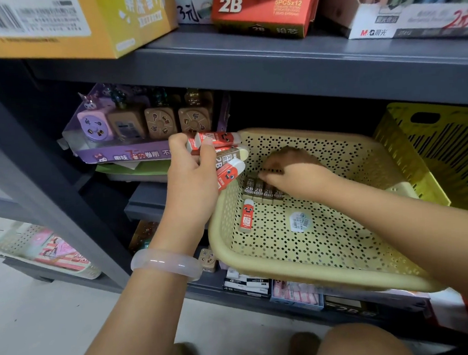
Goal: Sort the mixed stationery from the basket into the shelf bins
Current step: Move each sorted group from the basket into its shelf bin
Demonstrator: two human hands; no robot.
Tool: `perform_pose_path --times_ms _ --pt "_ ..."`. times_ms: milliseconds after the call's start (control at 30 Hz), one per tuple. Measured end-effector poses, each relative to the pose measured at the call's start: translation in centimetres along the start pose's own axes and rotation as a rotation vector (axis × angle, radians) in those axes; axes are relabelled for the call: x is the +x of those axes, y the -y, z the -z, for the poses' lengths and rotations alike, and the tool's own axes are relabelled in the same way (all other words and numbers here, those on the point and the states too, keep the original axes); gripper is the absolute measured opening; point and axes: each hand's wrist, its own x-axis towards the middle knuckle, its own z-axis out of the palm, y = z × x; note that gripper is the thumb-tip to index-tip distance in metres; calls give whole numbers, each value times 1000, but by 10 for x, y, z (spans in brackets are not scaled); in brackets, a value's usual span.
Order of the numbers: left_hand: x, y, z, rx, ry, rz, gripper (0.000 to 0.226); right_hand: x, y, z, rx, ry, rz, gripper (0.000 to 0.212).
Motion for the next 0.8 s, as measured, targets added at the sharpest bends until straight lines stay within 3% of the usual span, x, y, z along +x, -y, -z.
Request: perform_pose_path --times_ms 100,200,567,800 --pt "1 1 -1 -40 -36 26 13 -7 24 17 797 -18 -81 18" --pt "-1 1 -1 -43 -77 19 13 -18 40 22 1150 77 -28 12" --pt "-7 -2 -2 56 -108 -90 10 -33 52 14 1132 40 45 18" --pt "-8 -1 -3 48 -93 -128 7 -34 57 9 1260 -40 -55 14"
